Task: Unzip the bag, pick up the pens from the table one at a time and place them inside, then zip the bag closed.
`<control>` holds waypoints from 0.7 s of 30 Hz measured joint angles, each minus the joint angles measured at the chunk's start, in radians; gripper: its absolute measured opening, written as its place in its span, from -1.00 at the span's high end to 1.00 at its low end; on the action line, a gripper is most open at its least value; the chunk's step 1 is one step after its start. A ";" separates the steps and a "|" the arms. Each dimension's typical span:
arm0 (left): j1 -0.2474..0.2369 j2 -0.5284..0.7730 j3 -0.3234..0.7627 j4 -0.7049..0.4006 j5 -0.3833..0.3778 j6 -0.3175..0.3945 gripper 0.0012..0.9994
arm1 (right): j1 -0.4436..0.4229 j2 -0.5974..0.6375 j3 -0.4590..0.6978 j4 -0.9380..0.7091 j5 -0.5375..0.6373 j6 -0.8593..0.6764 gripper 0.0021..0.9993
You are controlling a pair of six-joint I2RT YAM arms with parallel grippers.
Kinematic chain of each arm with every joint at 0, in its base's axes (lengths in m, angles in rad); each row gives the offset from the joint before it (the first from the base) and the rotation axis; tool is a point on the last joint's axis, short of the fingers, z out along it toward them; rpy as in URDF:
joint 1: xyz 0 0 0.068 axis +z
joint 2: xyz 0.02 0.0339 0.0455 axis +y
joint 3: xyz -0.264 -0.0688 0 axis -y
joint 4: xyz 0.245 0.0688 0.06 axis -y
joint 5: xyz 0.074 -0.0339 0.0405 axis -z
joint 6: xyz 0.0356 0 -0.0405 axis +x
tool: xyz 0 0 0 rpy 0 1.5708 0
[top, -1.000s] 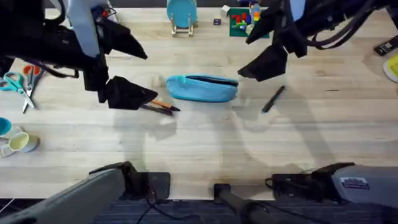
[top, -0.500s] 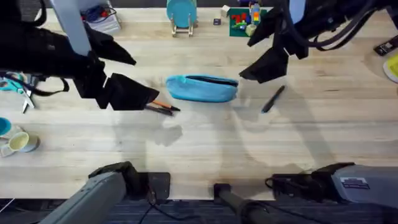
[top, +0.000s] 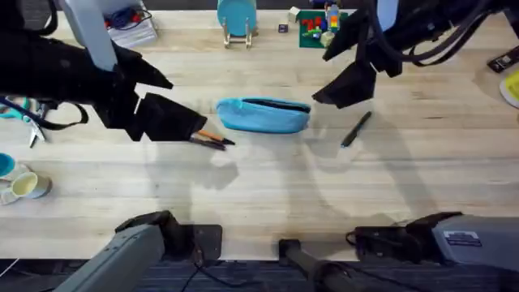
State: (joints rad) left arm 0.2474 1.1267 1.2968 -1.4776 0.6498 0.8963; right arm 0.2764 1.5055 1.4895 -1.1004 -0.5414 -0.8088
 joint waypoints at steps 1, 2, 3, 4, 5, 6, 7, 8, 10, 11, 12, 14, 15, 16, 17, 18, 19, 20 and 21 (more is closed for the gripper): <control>0.000 0.000 0.000 0.000 0.000 0.000 -1.00 | 0.000 0.000 0.000 0.000 0.000 0.000 -0.82; 0.000 0.000 0.000 0.000 0.000 -0.001 -1.00 | 0.000 0.000 0.000 0.000 0.000 0.000 -0.66; 0.000 0.000 0.000 0.000 0.000 -0.003 -1.00 | 0.000 0.000 0.000 0.000 0.000 -0.002 -0.39; 0.000 0.000 0.000 0.000 0.000 -0.004 -1.00 | 0.000 0.000 0.000 0.000 0.000 0.000 -0.10; 0.000 0.000 0.000 0.000 0.000 -0.004 -1.00 | 0.000 0.000 0.000 0.000 0.000 0.000 0.19; 0.000 0.000 0.000 0.000 0.000 -0.006 -1.00 | 0.000 0.000 0.000 0.000 0.000 0.000 0.49; 0.000 0.000 0.000 0.000 0.000 -0.006 -1.00 | 0.000 0.000 0.000 0.000 0.000 0.000 0.75; 0.000 0.000 0.000 0.000 0.000 -0.007 -1.00 | 0.000 0.000 0.000 0.000 0.000 0.000 0.89; 0.000 0.000 0.000 0.000 0.000 -0.007 -1.00 | 0.000 0.000 0.000 0.000 0.001 0.000 0.94; 0.000 0.000 0.000 0.000 0.000 -0.007 -1.00 | 0.000 0.000 0.000 0.000 0.001 0.000 0.94; 0.000 0.000 0.000 0.000 0.000 -0.007 -1.00 | 0.000 0.000 0.000 0.000 0.001 0.000 0.94; 0.000 0.000 0.000 0.000 0.000 -0.007 -1.00 | 0.000 0.000 0.000 0.000 0.002 0.000 0.94; 0.000 0.000 0.000 0.000 0.000 -0.007 -1.00 | 0.000 0.000 0.000 0.000 0.003 0.000 0.94; 0.000 0.000 0.000 0.000 0.000 -0.007 -1.00 | 0.000 0.000 0.000 0.000 0.003 0.000 0.94; 0.000 0.000 0.000 0.000 0.000 -0.007 -1.00 | 0.000 0.000 0.000 0.000 0.003 0.000 0.94; 0.000 0.000 0.000 0.000 0.000 -0.007 -1.00 | 0.000 0.000 0.000 0.000 0.003 0.000 0.94; 0.000 0.000 0.000 0.000 0.000 -0.007 -1.00 | 0.000 0.000 0.000 0.000 0.003 -0.005 0.94; 0.000 0.000 0.000 0.000 0.000 -0.007 -1.00 | 0.000 0.000 0.000 0.000 0.003 -0.010 0.94; 0.000 0.000 0.000 0.000 0.000 -0.007 -1.00 | 0.000 0.000 0.000 0.000 0.003 -0.015 0.94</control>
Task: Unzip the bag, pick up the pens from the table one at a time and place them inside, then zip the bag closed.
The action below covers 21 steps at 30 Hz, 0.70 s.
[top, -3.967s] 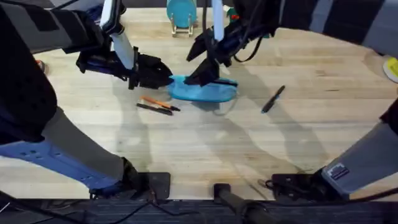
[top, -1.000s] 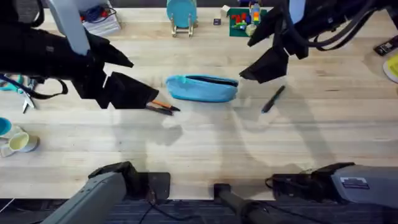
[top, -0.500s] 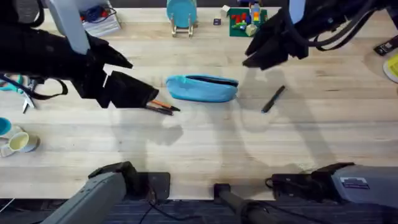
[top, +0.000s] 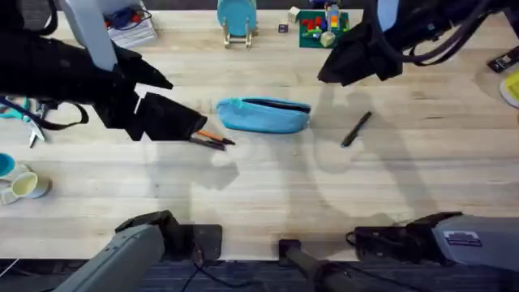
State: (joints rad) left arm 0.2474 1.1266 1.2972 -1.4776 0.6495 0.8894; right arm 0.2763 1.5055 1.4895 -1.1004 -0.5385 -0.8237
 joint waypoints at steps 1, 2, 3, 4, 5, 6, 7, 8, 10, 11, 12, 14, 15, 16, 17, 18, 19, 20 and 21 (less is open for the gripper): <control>0.000 0.000 0.000 0.000 0.000 0.000 -1.00 | 0.000 0.000 0.000 0.000 0.000 -0.006 0.94; 0.000 0.000 0.000 0.000 0.000 0.000 -1.00 | 0.000 0.000 0.000 0.000 0.000 -0.010 0.94; 0.000 0.000 0.000 0.000 0.000 0.000 -1.00 | 0.000 0.000 0.000 0.000 0.000 -0.015 0.94; 0.000 0.000 0.000 0.000 0.000 0.000 -1.00 | 0.000 0.000 0.000 0.000 0.000 -0.017 0.94; 0.000 0.000 0.000 0.000 0.000 0.000 -1.00 | 0.000 0.000 0.000 -0.001 0.000 -0.019 0.94; 0.000 0.000 0.000 0.000 0.000 0.000 -1.00 | 0.000 0.000 0.000 -0.002 0.000 -0.021 0.94; 0.000 0.000 0.000 0.000 0.000 0.000 -1.00 | 0.000 0.000 0.000 -0.006 0.000 -0.022 0.94; 0.000 0.000 0.000 0.000 0.000 0.000 -1.00 | 0.000 0.000 0.000 -0.010 0.000 -0.023 0.94; 0.000 0.000 0.000 0.000 0.000 0.000 -1.00 | 0.000 0.000 0.000 -0.025 0.000 -0.032 0.94; 0.000 0.000 0.000 0.000 0.000 0.000 -1.00 | 0.000 0.000 0.000 -0.037 0.000 -0.043 0.94; 0.000 0.000 0.000 0.000 0.000 0.000 -1.00 | 0.000 0.000 0.000 -0.049 0.000 -0.053 0.94; 0.000 0.000 0.000 0.000 0.000 0.000 -1.00 | 0.000 0.002 0.000 -0.075 0.001 -0.079 0.94; 0.000 0.000 0.000 0.000 0.000 0.000 -1.00 | 0.000 0.006 0.000 -0.086 0.003 -0.090 0.94; 0.000 0.000 0.000 0.000 0.000 0.000 -1.00 | 0.000 0.013 0.000 -0.091 0.005 -0.099 0.94; 0.000 0.000 0.000 0.000 0.000 0.000 -1.00 | 0.000 0.022 0.000 -0.093 0.009 -0.105 0.94; 0.000 0.000 0.000 0.000 0.000 0.000 -1.00 | 0.000 0.033 0.000 -0.093 0.012 -0.110 0.94; 0.000 0.000 0.000 0.000 0.000 0.000 -1.00 | 0.000 0.044 0.000 -0.093 0.015 -0.114 0.94; 0.000 0.000 0.000 0.000 0.000 0.000 -1.00 | 0.000 0.058 0.000 -0.092 0.017 -0.119 0.94; 0.000 0.000 0.000 0.000 0.000 0.000 -1.00 | 0.000 0.069 0.000 -0.091 0.020 -0.120 0.94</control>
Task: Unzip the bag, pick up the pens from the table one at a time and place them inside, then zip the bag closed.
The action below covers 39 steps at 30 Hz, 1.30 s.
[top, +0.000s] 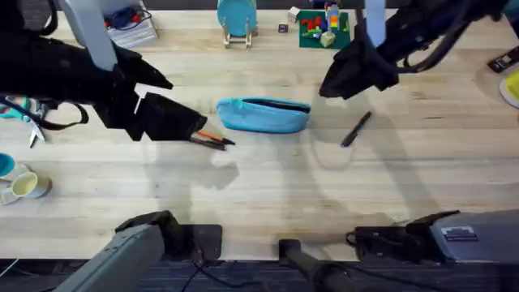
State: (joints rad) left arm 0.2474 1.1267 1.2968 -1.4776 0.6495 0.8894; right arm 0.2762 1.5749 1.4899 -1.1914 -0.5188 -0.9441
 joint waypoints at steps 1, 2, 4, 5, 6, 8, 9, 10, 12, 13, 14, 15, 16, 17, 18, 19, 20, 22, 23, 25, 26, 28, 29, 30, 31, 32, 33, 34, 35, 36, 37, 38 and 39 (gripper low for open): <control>0.000 0.000 0.000 0.000 0.000 0.000 -1.00 | 0.000 0.011 0.000 0.001 0.001 -0.003 0.94; 0.000 0.000 0.000 0.000 0.000 0.000 -1.00 | 0.000 0.020 0.000 0.001 0.002 -0.004 0.94; 0.000 0.000 0.000 0.000 0.000 0.000 -1.00 | 0.000 0.034 0.000 0.001 0.003 -0.007 0.94; 0.000 0.000 0.000 0.000 0.000 0.000 -1.00 | 0.000 0.042 0.000 0.001 0.003 -0.007 0.94; 0.000 0.000 0.000 0.000 0.000 0.000 -1.00 | 0.000 0.049 0.000 0.002 0.003 -0.007 0.94; 0.000 0.000 0.000 0.000 0.000 0.000 -1.00 | 0.000 0.063 0.000 0.002 0.003 -0.007 0.94; 0.000 0.000 0.000 0.000 0.000 0.000 -1.00 | 0.000 0.071 0.000 0.003 0.003 -0.007 0.94; 0.000 0.000 0.000 0.000 0.000 0.000 -1.00 | 0.002 0.076 0.000 0.003 0.003 -0.007 0.94; 0.000 0.000 0.000 0.000 0.000 0.000 -1.00 | 0.004 0.085 0.000 0.006 0.003 -0.007 0.94; 0.000 0.000 0.000 0.000 0.000 0.000 -1.00 | 0.005 0.088 0.000 0.007 0.003 -0.007 0.94; 0.000 0.000 0.000 0.000 0.000 0.000 -1.00 | 0.005 0.092 0.000 0.009 0.003 -0.007 0.94; 0.000 0.000 0.000 0.000 0.000 0.000 -1.00 | 0.007 0.096 0.000 0.009 0.003 -0.007 0.94; 0.000 0.000 0.000 0.000 0.000 0.000 -1.00 | 0.008 0.102 0.000 0.010 0.003 -0.007 0.94; 0.000 0.000 0.000 0.000 0.000 0.000 -1.00 | 0.009 0.108 0.000 0.011 0.003 -0.007 0.94; 0.000 0.000 0.000 0.000 0.000 0.000 -1.00 | 0.009 0.115 0.000 0.013 0.003 -0.007 0.94; 0.000 0.000 0.000 0.000 0.000 0.000 -1.00 | 0.009 0.122 0.000 0.015 0.003 -0.007 0.94; 0.000 0.000 0.000 0.000 0.000 0.000 -1.00 | 0.011 0.129 0.000 0.017 0.003 -0.007 0.94; 0.000 0.000 0.000 0.000 0.000 0.000 -1.00 | 0.012 0.139 0.000 0.019 0.003 -0.007 0.94; 0.000 0.000 0.000 0.000 0.000 0.000 -1.00 | 0.014 0.141 0.000 0.021 0.003 -0.007 0.94; 0.000 0.000 0.000 0.001 0.000 0.000 -1.00 | 0.017 0.142 0.000 0.024 0.003 -0.007 0.94; 0.000 0.000 0.000 0.001 0.000 0.000 -1.00 | 0.018 0.142 0.000 0.025 0.003 -0.007 0.94; 0.000 0.000 0.000 0.001 0.000 0.000 -1.00 | 0.020 0.143 0.000 0.027 0.003 -0.007 0.94; 0.000 0.000 0.000 0.001 0.000 0.000 -1.00 | 0.021 0.143 0.000 0.029 0.003 -0.007 0.94; 0.000 0.000 0.000 0.000 0.000 0.000 -1.00 | 0.022 0.145 0.000 0.032 0.002 -0.007 0.94; 0.000 0.000 0.000 0.001 0.000 0.000 -1.00 | 0.022 0.147 0.000 0.033 0.003 -0.007 0.94; 0.000 0.000 0.000 0.001 0.000 0.000 -1.00 | 0.023 0.150 0.000 0.034 0.003 -0.007 0.94; 0.000 0.000 0.000 0.001 0.000 0.000 -1.00 | 0.024 0.155 0.000 0.036 0.003 -0.007 0.94; 0.000 0.000 0.000 0.000 0.000 0.000 -1.00 | 0.025 0.160 0.000 0.039 0.003 -0.007 0.94; 0.000 0.000 0.000 0.001 0.000 0.000 -1.00 | 0.027 0.166 0.000 0.044 0.003 -0.007 0.94; 0.000 0.000 0.000 0.000 0.000 0.000 -1.00 | 0.030 0.173 0.000 0.049 0.003 -0.007 0.94; 0.000 0.000 0.000 0.001 0.000 0.000 -1.00 | 0.033 0.179 0.000 0.056 0.003 -0.007 0.94; 0.000 0.000 0.000 0.001 0.000 0.000 -1.00 | 0.037 0.185 0.000 0.066 0.003 -0.007 0.94; 0.000 0.000 0.000 0.001 0.000 0.000 -1.00 | 0.041 0.191 0.000 0.074 0.003 -0.007 0.94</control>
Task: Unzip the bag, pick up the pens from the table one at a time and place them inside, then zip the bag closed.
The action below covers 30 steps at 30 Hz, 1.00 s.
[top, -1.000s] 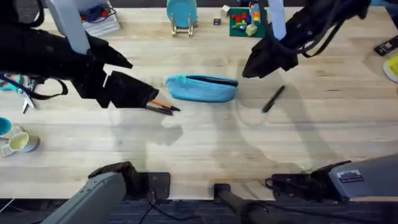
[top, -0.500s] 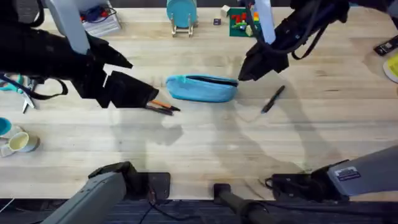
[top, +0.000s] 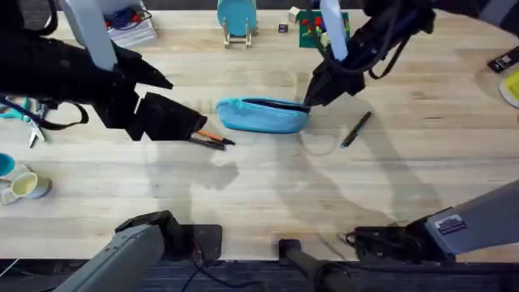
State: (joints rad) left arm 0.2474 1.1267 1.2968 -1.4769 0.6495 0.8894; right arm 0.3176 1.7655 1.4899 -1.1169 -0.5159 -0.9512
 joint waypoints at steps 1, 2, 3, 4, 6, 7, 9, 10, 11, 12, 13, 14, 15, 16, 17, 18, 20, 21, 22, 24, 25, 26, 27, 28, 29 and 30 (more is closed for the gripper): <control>0.000 0.000 0.000 0.000 0.000 0.000 -1.00 | 0.004 0.004 0.000 0.008 0.000 0.000 0.94; 0.000 0.000 0.000 0.000 0.000 0.000 -1.00 | 0.007 0.009 0.000 0.017 0.000 0.000 0.94; 0.000 0.000 0.000 0.000 0.000 0.000 -1.00 | 0.009 0.010 0.000 0.025 0.000 0.000 0.94; 0.000 0.000 0.000 0.000 0.000 0.000 -1.00 | 0.012 0.011 0.000 0.032 0.000 0.000 0.95; 0.000 0.000 0.000 0.000 0.000 0.000 -1.00 | 0.015 0.010 0.000 0.043 0.000 0.000 0.95; 0.000 0.000 0.000 0.000 0.000 0.000 -1.00 | 0.017 0.010 0.000 0.047 0.000 0.000 0.94; 0.000 0.000 0.000 0.000 0.000 0.000 -1.00 | 0.018 0.011 0.000 0.052 0.000 0.000 0.94; 0.000 0.000 0.000 0.000 0.000 0.000 -1.00 | 0.018 0.010 0.000 0.052 0.000 0.000 0.95; 0.000 0.000 0.000 0.000 0.000 0.000 -1.00 | 0.018 0.010 0.000 0.050 0.000 0.000 0.95; 0.000 0.000 0.000 0.000 0.000 0.000 -1.00 | 0.018 0.011 0.000 0.048 0.000 0.000 0.95; 0.000 0.000 0.000 0.000 0.000 0.000 -1.00 | 0.018 0.010 0.000 0.045 0.000 0.000 0.94; 0.000 0.000 0.000 0.000 0.000 0.000 -1.00 | 0.018 0.011 0.000 0.042 0.000 0.000 0.94; 0.000 0.000 0.000 0.000 0.000 0.000 -1.00 | 0.018 0.010 0.000 0.039 0.000 0.000 0.94; 0.000 0.000 0.000 0.000 0.000 0.000 -1.00 | 0.018 0.011 0.000 0.038 0.000 0.000 0.94; 0.000 0.000 0.000 0.000 0.000 0.000 -1.00 | 0.018 0.010 0.000 0.037 0.000 0.000 0.94; 0.000 0.000 0.000 0.000 0.000 0.000 -1.00 | 0.018 0.011 0.000 0.036 0.000 0.000 0.94; 0.000 0.000 0.000 0.000 0.000 0.000 -1.00 | 0.018 0.011 0.000 0.036 0.000 0.000 0.94; 0.000 0.000 0.000 0.000 0.000 0.000 -1.00 | 0.018 0.011 0.000 0.035 0.000 0.000 0.94; 0.000 0.000 0.000 0.000 0.000 0.000 -1.00 | 0.019 0.011 0.000 0.035 0.000 0.000 0.95; 0.000 0.000 0.000 0.000 0.000 0.000 -1.00 | 0.020 0.017 0.000 0.030 0.000 0.000 0.95; 0.000 0.000 0.000 0.000 0.000 0.000 -1.00 | 0.022 0.022 0.000 0.027 0.000 0.000 0.95; 0.000 0.000 0.000 0.000 0.000 0.000 -1.00 | 0.025 0.028 0.000 0.025 0.000 0.000 0.94; 0.000 0.000 0.000 0.000 0.000 0.000 -1.00 | 0.029 0.034 0.000 0.024 0.000 0.000 0.94; 0.000 0.000 0.000 0.000 0.000 0.000 -1.00 | 0.034 0.040 0.000 0.024 0.000 0.000 0.94; 0.000 0.000 0.000 0.000 0.000 0.000 -1.00 | 0.039 0.045 0.000 0.024 0.000 0.000 0.94; 0.000 0.000 0.000 0.000 0.000 0.000 -1.00 | 0.043 0.049 0.000 0.024 0.000 0.000 0.94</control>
State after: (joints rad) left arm 0.2474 1.1267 1.2968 -1.4769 0.6495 0.8894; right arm 0.3610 1.8141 1.4902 -1.0931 -0.5159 -0.9512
